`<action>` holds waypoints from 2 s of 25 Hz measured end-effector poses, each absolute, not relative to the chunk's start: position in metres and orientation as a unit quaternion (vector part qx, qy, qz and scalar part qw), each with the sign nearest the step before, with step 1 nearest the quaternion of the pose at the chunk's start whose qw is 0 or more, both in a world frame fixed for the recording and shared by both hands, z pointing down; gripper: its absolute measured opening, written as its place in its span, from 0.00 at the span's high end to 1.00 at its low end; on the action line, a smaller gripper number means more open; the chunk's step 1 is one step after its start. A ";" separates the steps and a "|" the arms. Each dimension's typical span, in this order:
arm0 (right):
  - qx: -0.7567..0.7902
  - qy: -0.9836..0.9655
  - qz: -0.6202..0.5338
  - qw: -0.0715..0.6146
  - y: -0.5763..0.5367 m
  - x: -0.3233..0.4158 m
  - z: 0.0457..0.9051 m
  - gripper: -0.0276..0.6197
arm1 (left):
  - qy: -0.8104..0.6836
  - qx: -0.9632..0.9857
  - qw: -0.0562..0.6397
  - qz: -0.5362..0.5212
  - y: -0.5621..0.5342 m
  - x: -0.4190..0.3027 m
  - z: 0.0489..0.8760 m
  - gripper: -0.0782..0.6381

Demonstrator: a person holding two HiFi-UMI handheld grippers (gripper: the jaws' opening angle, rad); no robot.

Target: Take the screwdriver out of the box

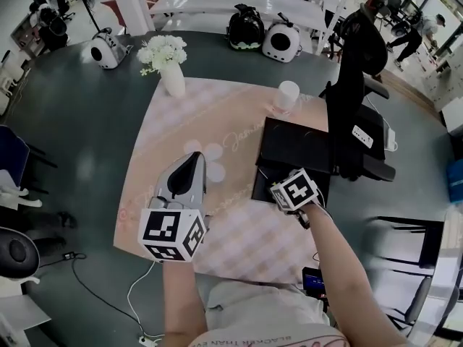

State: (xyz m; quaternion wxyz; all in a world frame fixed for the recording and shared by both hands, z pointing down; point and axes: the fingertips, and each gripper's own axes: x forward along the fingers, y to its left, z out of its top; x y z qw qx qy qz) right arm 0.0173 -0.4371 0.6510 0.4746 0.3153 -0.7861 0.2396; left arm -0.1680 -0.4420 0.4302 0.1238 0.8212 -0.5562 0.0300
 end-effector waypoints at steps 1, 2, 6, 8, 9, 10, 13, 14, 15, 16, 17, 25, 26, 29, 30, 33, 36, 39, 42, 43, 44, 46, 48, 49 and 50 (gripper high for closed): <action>0.310 -0.781 0.241 0.485 -0.438 0.016 0.655 0.62 | -0.558 0.820 0.126 0.031 -0.443 -0.169 0.431 0.88; 0.302 -0.776 0.244 0.497 -0.438 0.016 0.660 0.62 | -0.560 0.818 0.127 0.031 -0.444 -0.170 0.432 0.88; 0.283 -0.753 0.249 0.538 -0.434 0.014 0.677 0.62 | -0.567 0.814 0.127 0.029 -0.446 -0.173 0.432 0.88; 0.286 -0.746 0.243 0.550 -0.436 0.014 0.680 0.64 | -0.571 0.811 0.125 0.028 -0.446 -0.176 0.431 0.88; 0.287 -0.742 0.242 0.555 -0.436 0.014 0.680 0.64 | -0.574 0.809 0.125 0.026 -0.447 -0.178 0.430 0.88; 0.287 -0.738 0.242 0.561 -0.435 0.014 0.682 0.64 | -0.577 0.807 0.126 0.025 -0.447 -0.180 0.430 0.88; 0.285 -0.723 0.249 0.578 -0.430 0.017 0.684 0.65 | -0.581 0.804 0.127 0.020 -0.446 -0.183 0.428 0.88; 0.286 -0.721 0.245 0.582 -0.431 0.019 0.683 0.66 | -0.582 0.803 0.126 0.019 -0.446 -0.183 0.427 0.88; 0.288 -0.723 0.236 0.582 -0.435 0.020 0.682 0.67 | -0.583 0.802 0.126 0.018 -0.446 -0.183 0.426 0.88; 0.291 -0.726 0.226 0.580 -0.439 0.020 0.680 0.73 | -0.584 0.801 0.126 0.018 -0.445 -0.183 0.426 0.88; 0.294 -0.729 0.219 0.578 -0.442 0.019 0.679 0.83 | -0.586 0.801 0.125 0.018 -0.445 -0.184 0.425 0.88; 0.309 -0.732 0.237 0.558 -0.434 0.026 0.676 0.83 | -0.591 0.797 0.120 0.015 -0.439 -0.186 0.418 0.88; 0.311 -0.738 0.240 0.548 -0.433 0.024 0.674 0.83 | -0.592 0.797 0.120 0.014 -0.438 -0.187 0.417 0.88; 0.310 -0.757 0.239 0.523 -0.433 0.018 0.662 0.83 | -0.596 0.794 0.119 0.012 -0.435 -0.187 0.416 0.88; 0.310 -0.761 0.236 0.518 -0.433 0.017 0.657 0.83 | -0.595 0.795 0.118 0.013 -0.434 -0.185 0.416 0.88; 0.315 -0.766 0.220 0.515 -0.433 0.019 0.645 0.83 | -0.588 0.801 0.109 0.015 -0.429 -0.174 0.410 0.88; 0.321 -0.770 0.215 0.507 -0.431 0.021 0.633 0.83 | -0.581 0.808 0.097 0.013 -0.425 -0.165 0.398 0.88; 0.336 -0.777 0.200 0.493 -0.433 0.023 0.619 0.83 | -0.577 0.813 0.084 0.008 -0.420 -0.159 0.386 0.88; 0.347 -0.780 0.191 0.484 -0.431 0.030 0.603 0.83 | -0.573 0.817 0.071 0.005 -0.415 -0.151 0.372 0.88; 0.351 -0.783 0.186 0.479 -0.430 0.031 0.595 0.83 | -0.571 0.818 0.066 0.003 -0.414 -0.148 0.368 0.88; 0.355 -0.787 0.180 0.472 -0.429 0.032 0.588 0.83 | -0.569 0.820 0.061 0.002 -0.412 -0.144 0.364 0.88; 0.360 -0.796 0.171 0.456 -0.427 0.034 0.575 0.83 | -0.565 0.823 0.053 -0.001 -0.409 -0.137 0.356 0.88; 0.364 -0.803 0.163 0.443 -0.424 0.036 0.561 0.83 | -0.562 0.826 0.045 -0.002 -0.406 -0.130 0.349 0.88; 0.368 -0.805 0.158 0.438 -0.423 0.038 0.553 0.83 | -0.560 0.828 0.041 -0.003 -0.405 -0.126 0.345 0.88; 0.372 -0.807 0.153 0.433 -0.422 0.040 0.546 0.83 | -0.557 0.829 0.037 -0.004 -0.404 -0.123 0.342 0.88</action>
